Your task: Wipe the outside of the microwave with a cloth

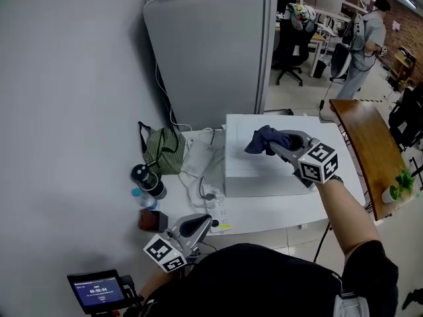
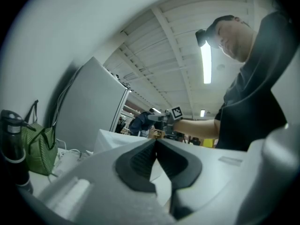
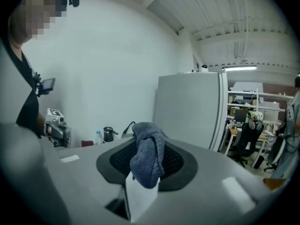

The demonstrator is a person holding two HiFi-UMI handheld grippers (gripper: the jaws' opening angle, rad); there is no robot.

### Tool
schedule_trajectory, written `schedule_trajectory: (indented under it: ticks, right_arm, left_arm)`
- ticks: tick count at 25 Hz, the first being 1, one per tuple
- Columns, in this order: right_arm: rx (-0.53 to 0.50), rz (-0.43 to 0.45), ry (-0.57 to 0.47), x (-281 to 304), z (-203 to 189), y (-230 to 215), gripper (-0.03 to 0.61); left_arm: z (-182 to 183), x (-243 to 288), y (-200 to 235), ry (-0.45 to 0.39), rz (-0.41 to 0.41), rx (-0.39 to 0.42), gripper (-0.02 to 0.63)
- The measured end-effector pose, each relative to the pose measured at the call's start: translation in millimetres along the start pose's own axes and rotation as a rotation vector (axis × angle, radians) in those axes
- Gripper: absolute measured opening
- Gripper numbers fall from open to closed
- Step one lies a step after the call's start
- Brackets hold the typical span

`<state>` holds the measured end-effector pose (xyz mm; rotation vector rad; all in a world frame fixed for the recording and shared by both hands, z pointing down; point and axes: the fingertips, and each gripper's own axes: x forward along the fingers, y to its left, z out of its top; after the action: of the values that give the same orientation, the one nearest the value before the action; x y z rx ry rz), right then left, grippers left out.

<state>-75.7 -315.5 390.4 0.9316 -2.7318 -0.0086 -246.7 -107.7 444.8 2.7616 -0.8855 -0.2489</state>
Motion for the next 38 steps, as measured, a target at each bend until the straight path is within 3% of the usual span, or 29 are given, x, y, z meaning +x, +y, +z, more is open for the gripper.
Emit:
schedule_trajectory:
  ticks: [4,9,12,15,21,27,31,34,38]
  right_arm:
    - [-0.068,0.034,0.09,93.1,-1.5,-36.3,0.112]
    - [-0.159,0.086,0.286,197.8,-38.3,-68.0,0.112]
    - [-0.18,0.123,0.405,235.1,-65.5,-74.6,0.112]
    - [-0.194,0.104,0.504,239.1,-91.0,-95.0,0.112]
    - [-0.103,0.022,0.61,142.5,-139.0,-180.9,0.112]
    - [0.022,-0.224,0.716,-18.6,-195.9,-301.4,0.112]
    - [0.059,-0.358,0.755,-92.0,-214.5,-345.4,0.112]
    - [0.034,-0.299,0.613,-72.8,-166.1,-318.9,0.11]
    - [-0.059,0.0,0.415,32.5,-80.4,-193.8,0.11]
  left_arm:
    - [-5.9,-9.6,12.6,-0.006,0.096,-0.009,0.003]
    - [-17.2,-20.0,18.7,-0.021,0.224,-0.026,0.003]
    - [-25.0,-20.2,23.7,-0.019,0.286,-0.041,0.003]
    - [-31.2,-14.0,25.7,-0.008,0.304,-0.051,0.004]
    - [-27.3,16.9,28.0,0.01,0.242,-0.048,0.003]
    - [-23.4,54.9,25.5,0.022,0.145,-0.037,0.003]
    - [-28.7,67.6,19.6,0.036,0.114,-0.037,0.003]
    - [-28.1,70.1,17.4,0.034,0.111,-0.041,0.003]
    - [-21.7,61.6,17.5,0.011,0.12,-0.025,0.003]
